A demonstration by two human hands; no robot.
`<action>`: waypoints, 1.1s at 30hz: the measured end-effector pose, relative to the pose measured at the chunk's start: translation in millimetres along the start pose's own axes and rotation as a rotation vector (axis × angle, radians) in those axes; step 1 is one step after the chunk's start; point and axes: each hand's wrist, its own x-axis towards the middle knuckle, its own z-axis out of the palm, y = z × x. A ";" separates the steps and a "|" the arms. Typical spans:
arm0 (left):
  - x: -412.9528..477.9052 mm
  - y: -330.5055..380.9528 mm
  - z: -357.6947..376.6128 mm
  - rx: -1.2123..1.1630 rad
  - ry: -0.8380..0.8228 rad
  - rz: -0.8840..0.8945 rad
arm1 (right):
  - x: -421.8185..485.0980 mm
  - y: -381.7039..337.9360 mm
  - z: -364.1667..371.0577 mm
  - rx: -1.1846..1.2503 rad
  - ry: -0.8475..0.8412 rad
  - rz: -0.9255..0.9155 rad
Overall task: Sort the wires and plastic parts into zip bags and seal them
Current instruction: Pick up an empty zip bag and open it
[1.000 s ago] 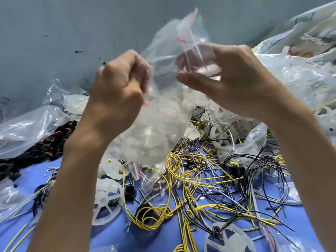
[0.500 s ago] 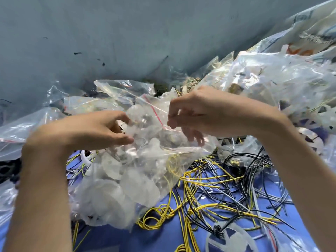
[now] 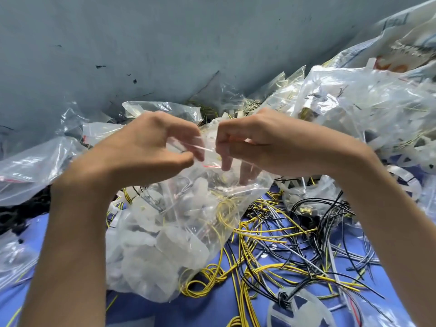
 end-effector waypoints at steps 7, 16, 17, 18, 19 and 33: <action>-6.1 -27.5 -15.7 0.134 0.041 -0.147 | 12.9 17.5 5.1 -0.262 0.264 0.050; -12.7 -52.9 -20.9 0.200 0.028 -0.286 | 20.1 27.5 26.2 -0.410 0.115 0.097; -13.2 -55.2 -21.7 0.199 0.021 -0.294 | 19.3 27.7 27.6 -0.395 -0.004 0.074; -13.7 -57.5 -22.2 0.199 0.016 -0.298 | 18.2 27.1 30.9 -0.383 -0.138 0.076; -14.3 -59.9 -22.6 0.202 0.015 -0.300 | 17.1 26.3 35.3 -0.385 -0.270 0.105; -12.8 -60.5 -18.3 0.141 -0.004 -0.358 | 17.8 30.0 49.5 -0.415 -0.506 0.177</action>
